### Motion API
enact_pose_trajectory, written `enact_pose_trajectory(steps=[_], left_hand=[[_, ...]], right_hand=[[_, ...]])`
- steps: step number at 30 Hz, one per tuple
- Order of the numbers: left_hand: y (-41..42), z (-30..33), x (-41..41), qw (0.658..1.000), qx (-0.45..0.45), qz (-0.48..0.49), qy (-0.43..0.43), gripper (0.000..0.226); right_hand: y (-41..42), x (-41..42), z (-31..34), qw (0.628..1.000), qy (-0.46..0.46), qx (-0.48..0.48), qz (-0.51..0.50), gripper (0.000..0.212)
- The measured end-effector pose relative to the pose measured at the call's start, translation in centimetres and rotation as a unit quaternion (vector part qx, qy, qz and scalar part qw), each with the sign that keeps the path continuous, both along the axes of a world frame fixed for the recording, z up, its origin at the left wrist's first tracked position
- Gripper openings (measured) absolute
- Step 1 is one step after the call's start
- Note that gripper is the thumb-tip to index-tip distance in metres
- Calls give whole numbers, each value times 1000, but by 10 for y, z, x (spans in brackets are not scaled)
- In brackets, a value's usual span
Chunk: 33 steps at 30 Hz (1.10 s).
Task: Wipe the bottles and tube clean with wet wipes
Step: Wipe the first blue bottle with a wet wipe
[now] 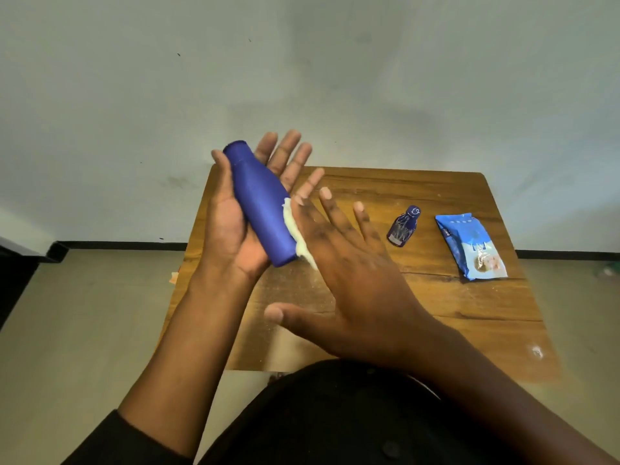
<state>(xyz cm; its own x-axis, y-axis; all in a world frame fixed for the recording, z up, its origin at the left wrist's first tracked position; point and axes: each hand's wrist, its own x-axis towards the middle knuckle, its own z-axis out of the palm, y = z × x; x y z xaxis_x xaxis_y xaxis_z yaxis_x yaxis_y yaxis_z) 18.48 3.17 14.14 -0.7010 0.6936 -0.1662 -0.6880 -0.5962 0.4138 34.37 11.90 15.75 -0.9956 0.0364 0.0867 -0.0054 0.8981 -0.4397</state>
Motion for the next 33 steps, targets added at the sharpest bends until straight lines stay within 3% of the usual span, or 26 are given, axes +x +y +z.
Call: enact_pose_trajectory(steps=[5, 9, 11, 13, 16, 18, 20, 24, 28, 31, 33], left_hand=[[2, -1, 10, 998, 42, 29, -44, 52], [6, 6, 26, 998, -7, 31, -48, 48], [6, 9, 30, 998, -28, 34, -34, 47], [5, 12, 33, 998, -48, 38, 6, 49], [4, 16, 39, 994, -67, 41, 74, 66], [5, 15, 43, 995, -53, 37, 81, 75], [8, 15, 47, 995, -50, 45, 70, 73], [11, 17, 46, 991, -83, 75, 78, 61], [7, 13, 42, 986, -130, 68, 74, 63], [9, 10, 45, 984, -161, 22, 72, 70], [12, 9, 50, 979, -189, -12, 74, 70]], right_hand=[[4, -1, -18, 982, 102, -138, -75, 80], [7, 2, -22, 969, 163, -140, -122, 73], [7, 4, -22, 957, 181, -185, -133, 60], [8, 6, -17, 927, 186, -283, -160, 41], [9, 7, -3, 854, 150, -457, -198, 18], [10, 7, 2, 795, 113, -559, -206, 17], [11, 7, 3, 769, 75, -598, -213, 21], [11, 11, 2, 765, 62, -580, -274, 36], [18, 12, 7, 751, 128, -560, -325, 41], [20, 5, 10, 811, 223, -453, -294, 20], [20, -1, 5, 874, 285, -312, -239, 25]])
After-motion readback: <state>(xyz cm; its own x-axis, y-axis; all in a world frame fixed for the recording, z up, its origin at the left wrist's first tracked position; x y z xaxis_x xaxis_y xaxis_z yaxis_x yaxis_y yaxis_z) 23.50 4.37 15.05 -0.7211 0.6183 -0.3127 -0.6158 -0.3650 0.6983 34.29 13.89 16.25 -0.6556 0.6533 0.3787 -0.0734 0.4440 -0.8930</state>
